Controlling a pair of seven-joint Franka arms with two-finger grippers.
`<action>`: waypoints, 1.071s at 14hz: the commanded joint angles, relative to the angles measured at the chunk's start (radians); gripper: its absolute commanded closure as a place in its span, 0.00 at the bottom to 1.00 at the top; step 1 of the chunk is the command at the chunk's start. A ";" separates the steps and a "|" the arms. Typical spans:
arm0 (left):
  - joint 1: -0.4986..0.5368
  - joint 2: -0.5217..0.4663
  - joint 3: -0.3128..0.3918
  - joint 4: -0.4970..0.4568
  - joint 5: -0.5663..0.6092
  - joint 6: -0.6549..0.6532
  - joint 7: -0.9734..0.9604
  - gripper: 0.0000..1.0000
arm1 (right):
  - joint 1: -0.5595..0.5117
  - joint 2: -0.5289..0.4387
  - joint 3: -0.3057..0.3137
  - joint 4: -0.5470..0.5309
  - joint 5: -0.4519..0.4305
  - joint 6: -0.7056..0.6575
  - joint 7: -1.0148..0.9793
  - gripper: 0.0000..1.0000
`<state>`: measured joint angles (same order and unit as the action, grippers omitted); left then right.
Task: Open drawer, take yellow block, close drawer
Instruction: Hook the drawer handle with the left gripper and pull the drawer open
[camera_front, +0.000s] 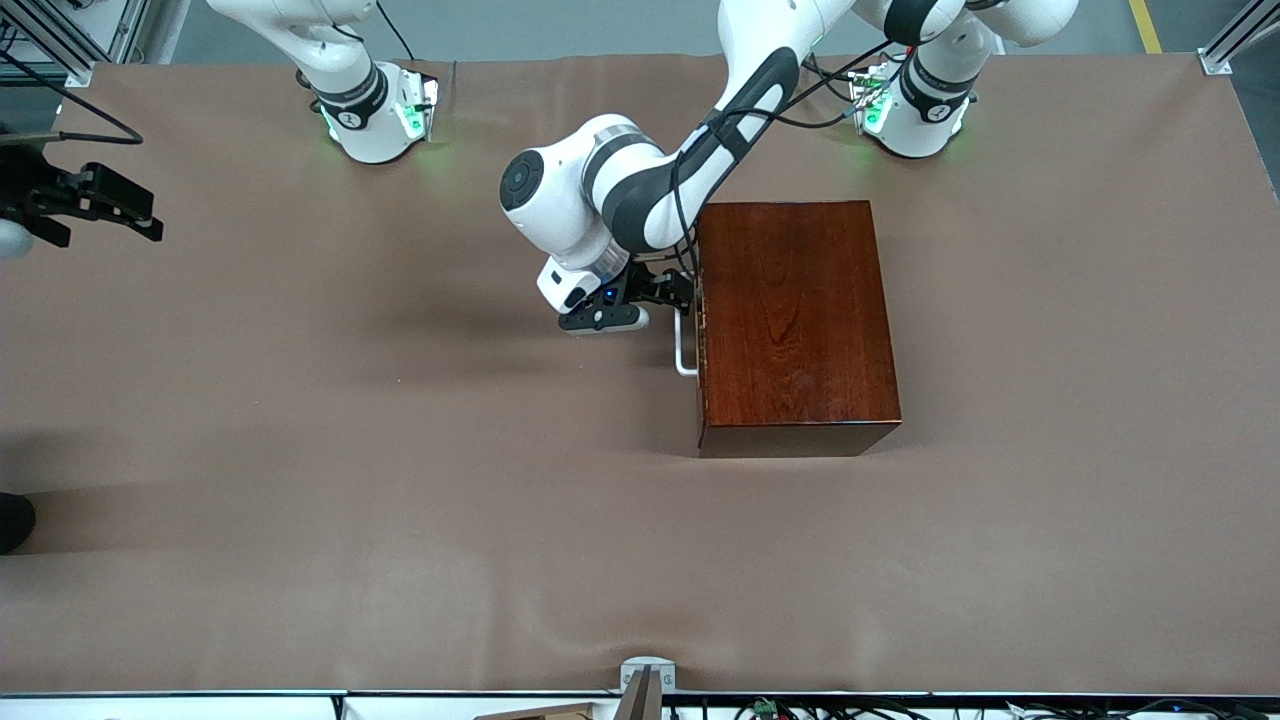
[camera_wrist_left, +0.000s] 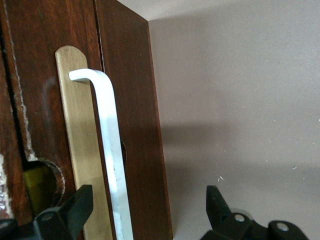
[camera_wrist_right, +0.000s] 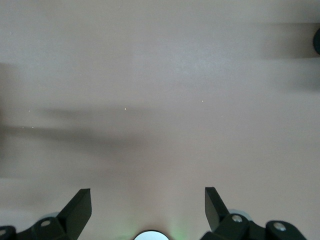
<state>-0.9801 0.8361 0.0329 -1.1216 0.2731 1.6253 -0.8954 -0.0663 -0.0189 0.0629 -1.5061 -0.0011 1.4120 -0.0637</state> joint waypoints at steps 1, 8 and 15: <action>0.001 0.032 0.002 0.031 0.018 0.002 -0.063 0.00 | -0.017 -0.001 0.014 0.004 -0.016 0.002 -0.008 0.00; 0.004 0.067 0.002 0.032 -0.012 0.106 -0.207 0.00 | -0.013 0.004 0.014 0.006 -0.017 0.010 -0.010 0.00; -0.002 0.067 -0.007 0.042 -0.057 0.215 -0.327 0.00 | -0.010 0.016 0.014 0.006 -0.019 0.041 -0.005 0.00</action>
<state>-0.9744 0.8682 0.0399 -1.1199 0.2458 1.7570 -1.1716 -0.0663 -0.0099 0.0640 -1.5069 -0.0011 1.4472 -0.0642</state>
